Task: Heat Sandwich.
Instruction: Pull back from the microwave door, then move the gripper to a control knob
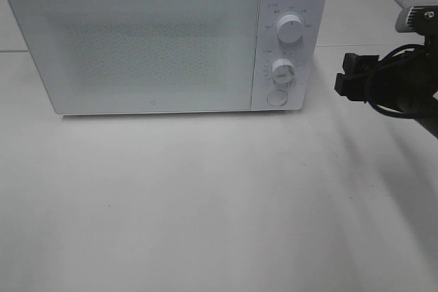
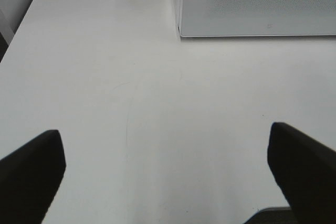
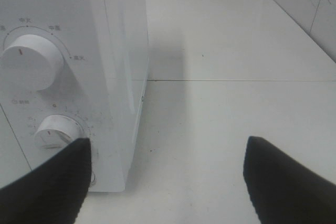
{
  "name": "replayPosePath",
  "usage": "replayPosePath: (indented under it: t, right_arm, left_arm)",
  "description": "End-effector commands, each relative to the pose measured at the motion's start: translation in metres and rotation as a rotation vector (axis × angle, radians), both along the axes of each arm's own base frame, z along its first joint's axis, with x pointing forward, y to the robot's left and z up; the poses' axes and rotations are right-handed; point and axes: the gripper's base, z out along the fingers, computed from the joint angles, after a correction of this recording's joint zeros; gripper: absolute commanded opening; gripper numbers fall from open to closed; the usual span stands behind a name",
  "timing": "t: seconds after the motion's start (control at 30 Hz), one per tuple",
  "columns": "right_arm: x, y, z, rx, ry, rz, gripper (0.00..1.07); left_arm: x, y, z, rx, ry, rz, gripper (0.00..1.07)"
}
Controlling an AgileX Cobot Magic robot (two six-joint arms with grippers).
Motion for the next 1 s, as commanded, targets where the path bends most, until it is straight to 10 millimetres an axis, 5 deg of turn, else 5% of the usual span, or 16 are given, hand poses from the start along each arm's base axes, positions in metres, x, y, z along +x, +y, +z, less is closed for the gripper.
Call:
replayPosePath:
  t: [0.03, 0.43, 1.0]
  right_arm:
    - [0.0, 0.01, -0.002, -0.011, -0.043, -0.008, 0.76]
    - [0.0, 0.045, -0.021, -0.038, -0.078, 0.038, 0.76]
    - [0.039, 0.08, -0.045, -0.044, -0.069, 0.058, 0.76]
  left_arm:
    - [-0.004, 0.0, 0.0, -0.002, -0.036, -0.008, 1.01]
    - [-0.004, 0.0, 0.0, -0.002, -0.036, -0.008, 1.01]
    - [-0.004, 0.0, 0.0, -0.002, -0.036, -0.008, 1.01]
